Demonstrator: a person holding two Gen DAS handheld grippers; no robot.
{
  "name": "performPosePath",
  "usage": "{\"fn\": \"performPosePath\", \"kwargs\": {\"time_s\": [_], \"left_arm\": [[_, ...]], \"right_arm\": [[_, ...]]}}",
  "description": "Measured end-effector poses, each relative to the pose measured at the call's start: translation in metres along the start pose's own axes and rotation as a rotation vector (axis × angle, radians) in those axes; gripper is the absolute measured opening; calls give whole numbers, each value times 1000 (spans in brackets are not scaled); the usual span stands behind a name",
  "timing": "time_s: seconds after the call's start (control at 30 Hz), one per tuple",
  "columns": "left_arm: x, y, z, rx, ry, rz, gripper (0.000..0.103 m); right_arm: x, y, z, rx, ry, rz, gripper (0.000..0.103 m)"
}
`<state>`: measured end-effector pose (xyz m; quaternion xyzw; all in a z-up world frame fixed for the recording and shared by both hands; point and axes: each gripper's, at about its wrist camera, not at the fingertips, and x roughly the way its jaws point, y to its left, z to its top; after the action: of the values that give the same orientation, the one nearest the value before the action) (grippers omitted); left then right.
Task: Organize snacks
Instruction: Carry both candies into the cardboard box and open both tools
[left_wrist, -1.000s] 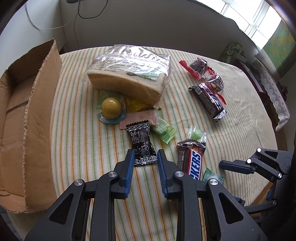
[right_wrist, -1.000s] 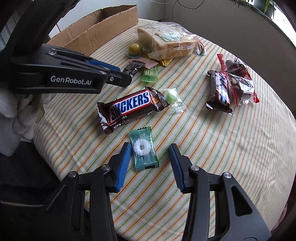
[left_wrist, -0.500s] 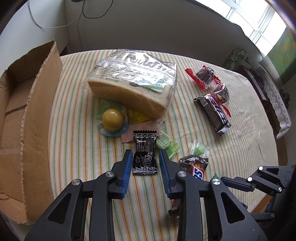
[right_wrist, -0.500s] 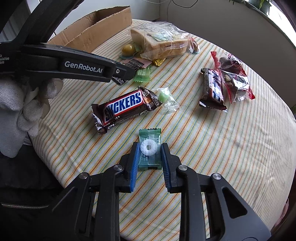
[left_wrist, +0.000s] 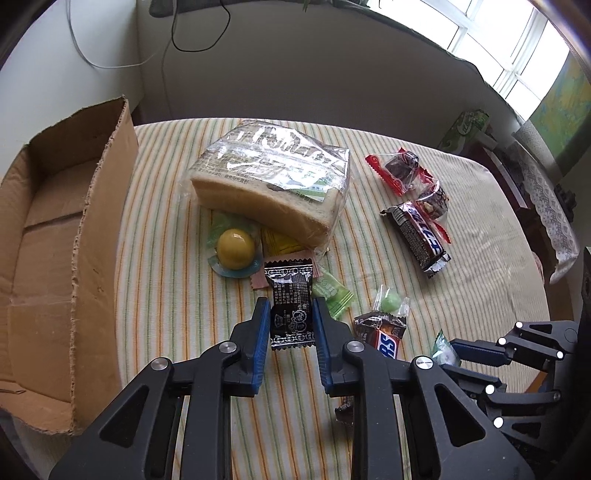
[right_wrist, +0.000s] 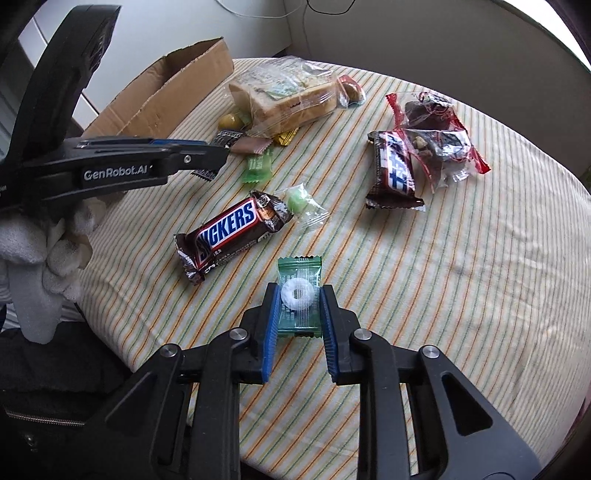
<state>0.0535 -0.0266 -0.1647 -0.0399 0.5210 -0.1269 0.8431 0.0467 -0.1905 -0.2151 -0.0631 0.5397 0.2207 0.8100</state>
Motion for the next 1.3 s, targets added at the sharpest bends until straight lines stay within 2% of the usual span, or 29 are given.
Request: {"fn": "performPosePath", "kwargs": {"time_s": [0.13, 0.37, 0.53, 0.8, 1.3], "left_arm": [[-12, -2, 1, -5, -27, -2, 21], [-33, 4, 6, -44, -83, 8, 21], [-53, 19, 6, -98, -131, 27, 21], [-84, 56, -2, -181, -198, 109, 21], [-103, 120, -31, -338, -216, 215, 21]], "right_arm": [[-12, -7, 7, 21, -21, 4, 22], [-32, 6, 27, -4, -75, 6, 22], [-42, 26, 58, -51, -121, 32, 22], [-39, 72, 105, -158, -165, 78, 22], [-4, 165, 160, -349, -145, 156, 22]]}}
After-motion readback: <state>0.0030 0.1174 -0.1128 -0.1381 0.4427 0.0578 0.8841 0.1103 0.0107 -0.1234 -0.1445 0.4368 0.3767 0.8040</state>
